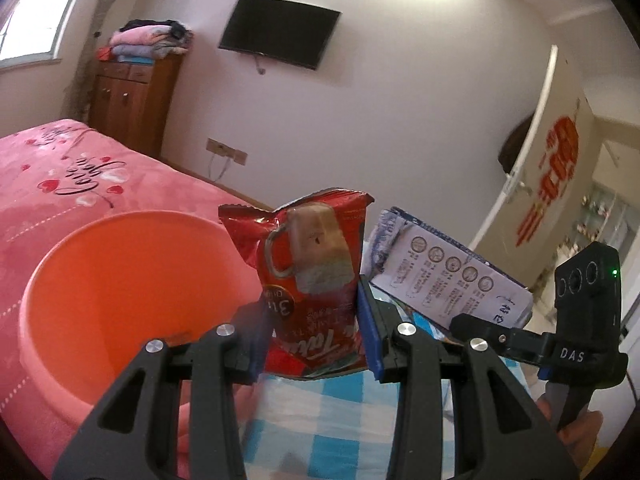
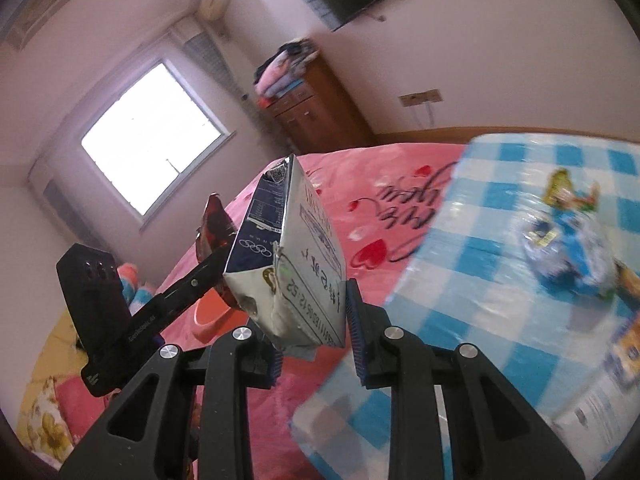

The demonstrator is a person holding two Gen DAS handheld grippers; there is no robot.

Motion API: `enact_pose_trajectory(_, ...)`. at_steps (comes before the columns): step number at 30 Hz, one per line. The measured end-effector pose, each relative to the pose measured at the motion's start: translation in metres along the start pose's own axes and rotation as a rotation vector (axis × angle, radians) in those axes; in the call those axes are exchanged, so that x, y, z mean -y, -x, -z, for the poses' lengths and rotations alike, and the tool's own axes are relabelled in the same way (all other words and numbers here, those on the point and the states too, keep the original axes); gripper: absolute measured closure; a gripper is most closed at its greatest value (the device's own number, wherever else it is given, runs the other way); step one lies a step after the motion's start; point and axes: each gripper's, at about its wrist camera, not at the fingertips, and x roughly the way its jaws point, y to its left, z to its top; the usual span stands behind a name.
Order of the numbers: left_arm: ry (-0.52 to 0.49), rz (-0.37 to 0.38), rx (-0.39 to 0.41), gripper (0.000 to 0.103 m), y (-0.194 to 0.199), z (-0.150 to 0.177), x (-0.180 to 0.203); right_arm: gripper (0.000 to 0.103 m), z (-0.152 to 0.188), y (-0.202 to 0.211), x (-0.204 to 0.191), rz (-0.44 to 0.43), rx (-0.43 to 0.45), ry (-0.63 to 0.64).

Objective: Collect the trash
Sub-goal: 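Carry the red sachet and white carton to the orange bucket and release both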

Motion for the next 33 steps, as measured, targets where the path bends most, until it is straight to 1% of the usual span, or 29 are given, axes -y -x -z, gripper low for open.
enact_pose_trajectory(4, 0.048, 0.032, 0.007, 0.063, 0.003, -0.005, -0.012, 0.075, -0.007, -0.021, -0.021, -0.03, -0.025, 0.036)
enact_pose_trajectory(6, 0.086, 0.072, 0.011, 0.063, 0.004, -0.004, -0.018, 0.075, -0.01, -0.029, -0.029, -0.043, -0.03, 0.049)
enact_pose_trajectory(8, 0.115, 0.11, -0.009, 0.063, -0.003, -0.003, -0.018, 0.075, -0.012, -0.033, -0.03, -0.043, -0.029, 0.055)
enact_pose_trajectory(13, 0.124, 0.171, -0.027, 0.063, -0.01, 0.003, -0.011, 0.075, -0.013, -0.03, -0.019, -0.04, -0.023, 0.02)
enact_pose_trajectory(17, 0.146, 0.185, -0.028, 0.063, -0.017, 0.003, -0.014, 0.075, -0.013, -0.029, -0.014, -0.04, -0.016, 0.016)
enact_pose_trajectory(22, 0.145, 0.21, 0.003, 0.063, -0.008, -0.004, -0.01, 0.075, -0.017, -0.023, -0.018, -0.055, 0.01, 0.023)
enact_pose_trajectory(24, 0.143, 0.228, 0.028, 0.063, -0.001, -0.011, -0.007, 0.075, -0.021, -0.019, -0.021, -0.063, 0.026, 0.027)
enact_pose_trajectory(29, 0.126, 0.22, 0.092, 0.063, 0.017, -0.025, -0.003, 0.075, -0.032, -0.015, -0.036, -0.092, 0.047, 0.051)
enact_pose_trajectory(31, 0.107, 0.186, 0.11, 0.063, 0.026, -0.029, -0.004, 0.075, -0.035, -0.021, -0.044, -0.11, 0.037, 0.062)
enact_pose_trajectory(33, 0.089, 0.131, 0.125, 0.063, 0.035, -0.03, -0.009, 0.075, -0.037, -0.033, -0.053, -0.131, 0.013, 0.076)
